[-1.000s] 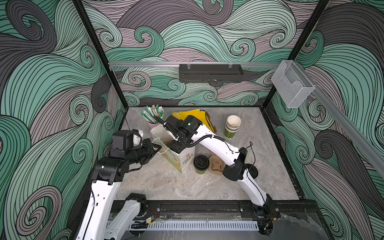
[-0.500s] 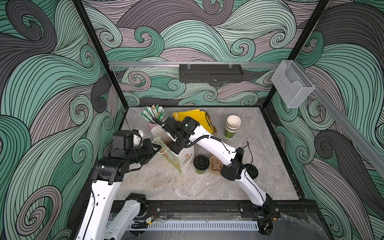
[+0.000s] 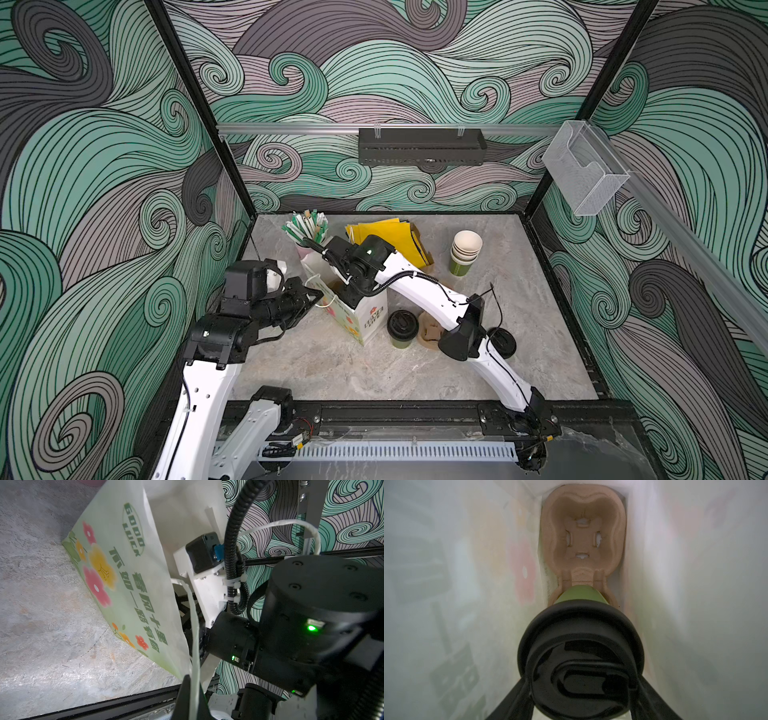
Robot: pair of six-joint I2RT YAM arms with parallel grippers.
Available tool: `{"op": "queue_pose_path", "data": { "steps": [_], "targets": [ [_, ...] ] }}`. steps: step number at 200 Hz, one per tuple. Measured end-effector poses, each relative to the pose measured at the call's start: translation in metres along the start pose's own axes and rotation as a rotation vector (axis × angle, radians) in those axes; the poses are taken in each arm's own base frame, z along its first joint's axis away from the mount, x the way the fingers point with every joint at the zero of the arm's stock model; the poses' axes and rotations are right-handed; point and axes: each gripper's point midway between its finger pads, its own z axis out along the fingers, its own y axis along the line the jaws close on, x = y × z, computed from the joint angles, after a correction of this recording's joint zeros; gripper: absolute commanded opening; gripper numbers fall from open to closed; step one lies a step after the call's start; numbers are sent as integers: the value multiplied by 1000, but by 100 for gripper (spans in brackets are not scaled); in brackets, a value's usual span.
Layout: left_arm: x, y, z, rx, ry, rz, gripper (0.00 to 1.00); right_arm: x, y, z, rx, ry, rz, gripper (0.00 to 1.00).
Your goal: Pack the takeout coffee
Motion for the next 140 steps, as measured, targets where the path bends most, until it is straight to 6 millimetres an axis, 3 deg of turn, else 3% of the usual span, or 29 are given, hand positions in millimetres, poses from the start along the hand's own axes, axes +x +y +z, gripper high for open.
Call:
{"op": "queue_pose_path", "data": {
  "steps": [68,140],
  "targets": [
    [0,0,0,0,0,0,0,0,0,-1,0,-1,9,57],
    [0,0,0,-2,-2,0,0,13,-3,-17,-1,20,36,55]
  ]
}}
